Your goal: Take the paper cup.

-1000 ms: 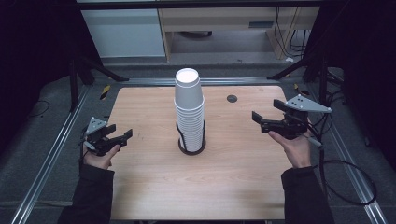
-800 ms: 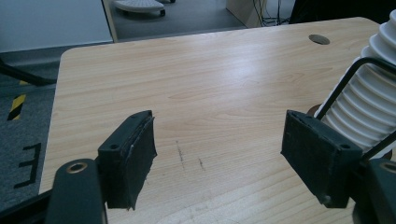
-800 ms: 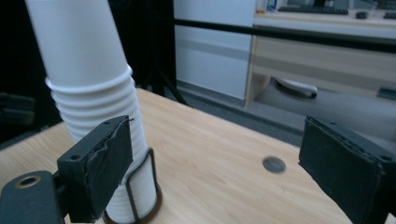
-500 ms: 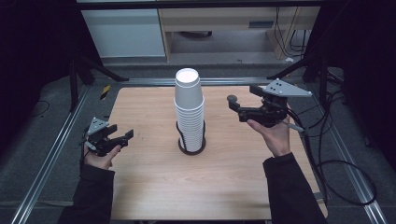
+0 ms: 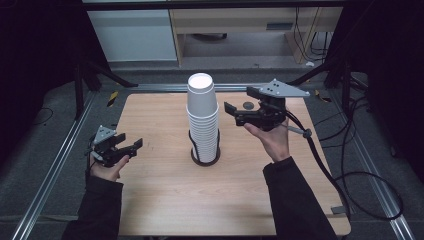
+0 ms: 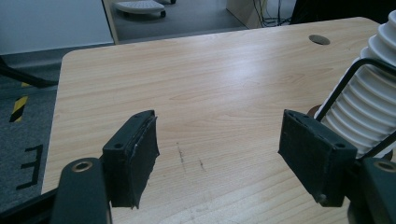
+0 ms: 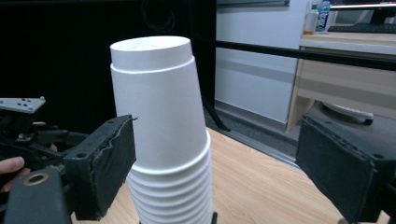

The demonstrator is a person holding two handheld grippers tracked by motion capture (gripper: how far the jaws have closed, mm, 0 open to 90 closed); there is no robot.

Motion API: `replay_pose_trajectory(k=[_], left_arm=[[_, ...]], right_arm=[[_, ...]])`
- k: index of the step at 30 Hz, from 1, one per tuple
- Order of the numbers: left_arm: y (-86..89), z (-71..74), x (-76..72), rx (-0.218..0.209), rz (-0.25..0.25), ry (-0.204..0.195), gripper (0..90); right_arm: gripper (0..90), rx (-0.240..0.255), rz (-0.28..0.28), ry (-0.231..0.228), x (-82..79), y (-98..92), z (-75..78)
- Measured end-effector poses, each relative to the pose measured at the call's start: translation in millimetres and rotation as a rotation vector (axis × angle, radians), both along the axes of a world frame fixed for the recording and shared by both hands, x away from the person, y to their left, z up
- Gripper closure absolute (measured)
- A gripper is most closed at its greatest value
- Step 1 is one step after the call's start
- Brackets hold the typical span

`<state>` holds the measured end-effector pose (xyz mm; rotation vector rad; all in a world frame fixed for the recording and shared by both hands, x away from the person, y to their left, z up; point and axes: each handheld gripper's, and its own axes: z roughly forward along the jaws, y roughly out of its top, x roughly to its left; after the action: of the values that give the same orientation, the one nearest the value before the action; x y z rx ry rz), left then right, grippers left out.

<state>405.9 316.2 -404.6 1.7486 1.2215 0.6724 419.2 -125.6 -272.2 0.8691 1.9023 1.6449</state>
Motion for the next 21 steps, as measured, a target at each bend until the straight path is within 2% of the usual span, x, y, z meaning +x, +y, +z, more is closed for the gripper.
replay_pose_trajectory(k=[8, 13, 21], left_arm=[[1.1, -0.9, 0.9, 0.001, 0.002, 0.001, 27.3], [1.3, -0.6, 0.9, -0.001, 0.004, 0.0, 27.3], [1.9, -1.0, 1.3, 0.0, 0.001, 0.003, 27.2]], right_arm=[[11.6, 0.001, 0.052, 0.012, 10.1, 23.5, 1.6], [11.2, -0.002, 0.067, 0.015, 15.5, 36.0, 0.8], [10.3, -0.014, 0.099, 0.029, 25.4, 57.3, -5.9]])
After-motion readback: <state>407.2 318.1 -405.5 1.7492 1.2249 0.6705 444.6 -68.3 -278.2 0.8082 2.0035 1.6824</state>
